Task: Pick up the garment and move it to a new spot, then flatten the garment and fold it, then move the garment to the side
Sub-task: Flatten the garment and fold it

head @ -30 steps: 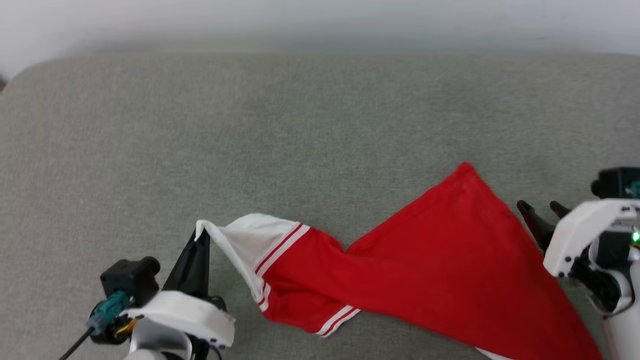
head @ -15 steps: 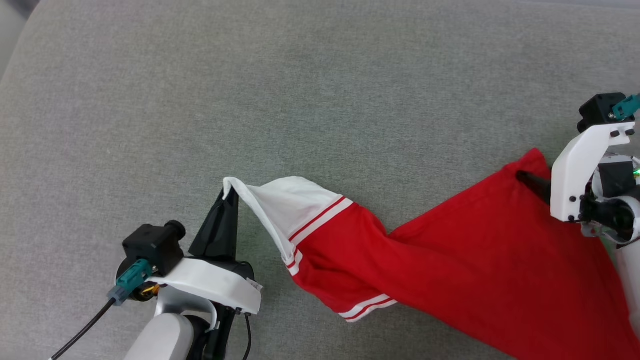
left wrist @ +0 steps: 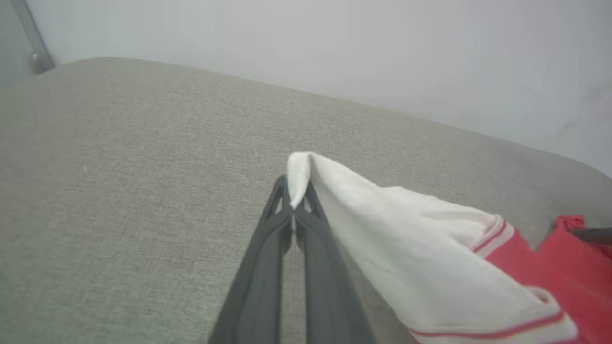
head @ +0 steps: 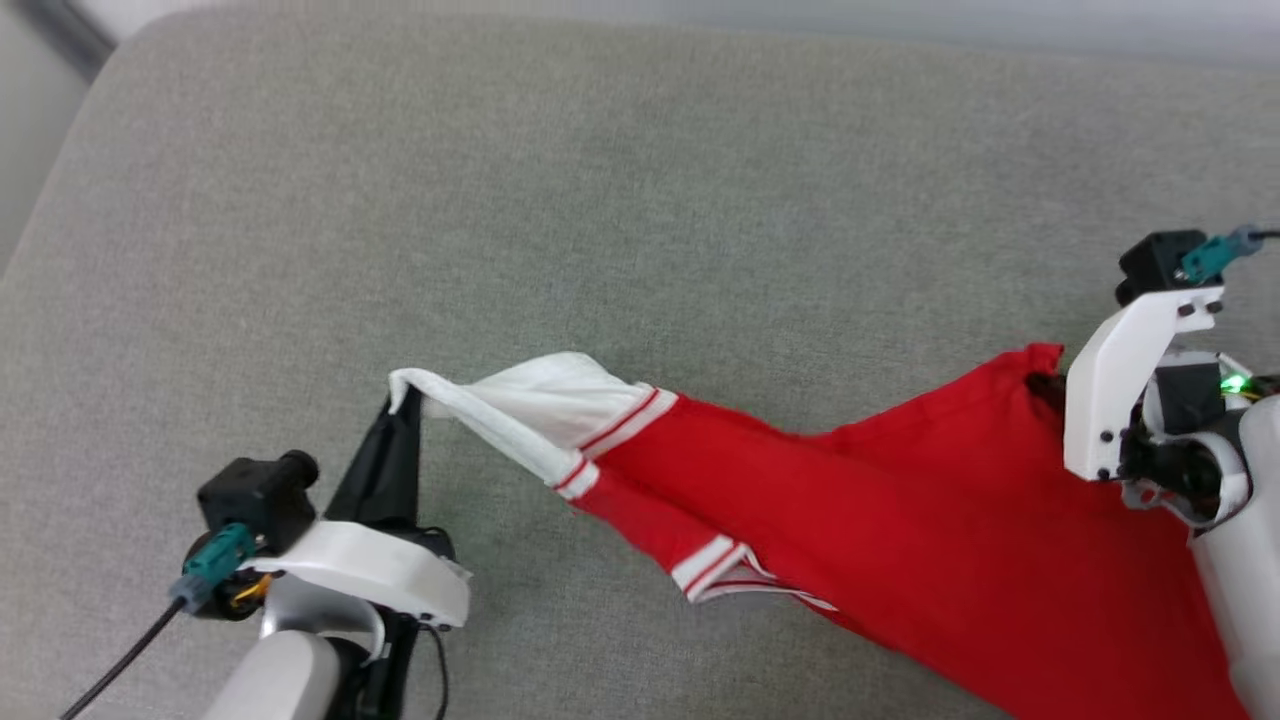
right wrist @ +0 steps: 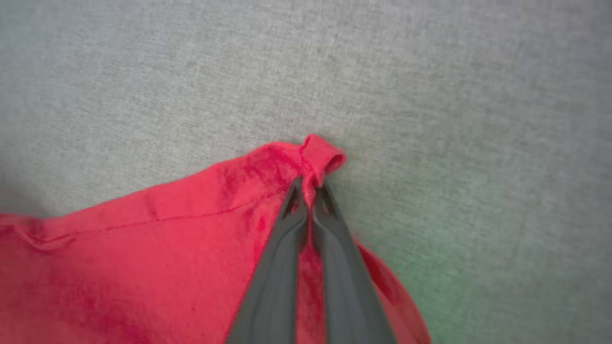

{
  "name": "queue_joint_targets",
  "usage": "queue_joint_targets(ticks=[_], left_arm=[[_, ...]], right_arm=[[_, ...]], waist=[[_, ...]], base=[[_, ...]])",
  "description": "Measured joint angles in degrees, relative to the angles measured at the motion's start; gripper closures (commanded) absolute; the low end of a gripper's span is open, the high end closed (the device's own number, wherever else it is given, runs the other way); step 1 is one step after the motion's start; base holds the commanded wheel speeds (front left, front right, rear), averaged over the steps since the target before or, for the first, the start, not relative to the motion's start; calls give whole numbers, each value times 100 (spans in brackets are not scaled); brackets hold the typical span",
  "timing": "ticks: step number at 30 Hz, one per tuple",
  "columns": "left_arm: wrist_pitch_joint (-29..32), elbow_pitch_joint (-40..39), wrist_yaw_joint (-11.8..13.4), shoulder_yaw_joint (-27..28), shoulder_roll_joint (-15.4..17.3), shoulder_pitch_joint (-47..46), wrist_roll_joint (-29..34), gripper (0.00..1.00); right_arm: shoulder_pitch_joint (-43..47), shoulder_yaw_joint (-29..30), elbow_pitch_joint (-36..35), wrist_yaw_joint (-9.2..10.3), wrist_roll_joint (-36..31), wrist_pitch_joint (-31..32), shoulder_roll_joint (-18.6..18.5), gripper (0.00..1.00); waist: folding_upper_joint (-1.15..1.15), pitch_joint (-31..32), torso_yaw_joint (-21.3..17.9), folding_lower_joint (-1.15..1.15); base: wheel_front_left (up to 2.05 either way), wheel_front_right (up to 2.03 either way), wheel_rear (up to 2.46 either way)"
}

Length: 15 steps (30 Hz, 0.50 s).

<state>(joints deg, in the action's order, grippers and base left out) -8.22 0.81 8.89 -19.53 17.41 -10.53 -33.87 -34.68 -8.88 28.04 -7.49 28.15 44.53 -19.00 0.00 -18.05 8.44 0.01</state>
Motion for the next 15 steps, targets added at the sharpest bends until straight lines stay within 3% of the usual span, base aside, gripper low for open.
queue_joint_targets(ticks=[8,15], left_arm=[[66,-31,143,428,365,-3,-112,100],[302,268,-120,627,519,-726,-396,100]], right_arm=[[309,169,-466,-2,-243,-1389,29,100],[238,525,-606,-2,-512,-2394,308,100]], waist=[[0,650,-269,0],[0,1125,-621,0]], base=[[0,0,0],[0,0,0]])
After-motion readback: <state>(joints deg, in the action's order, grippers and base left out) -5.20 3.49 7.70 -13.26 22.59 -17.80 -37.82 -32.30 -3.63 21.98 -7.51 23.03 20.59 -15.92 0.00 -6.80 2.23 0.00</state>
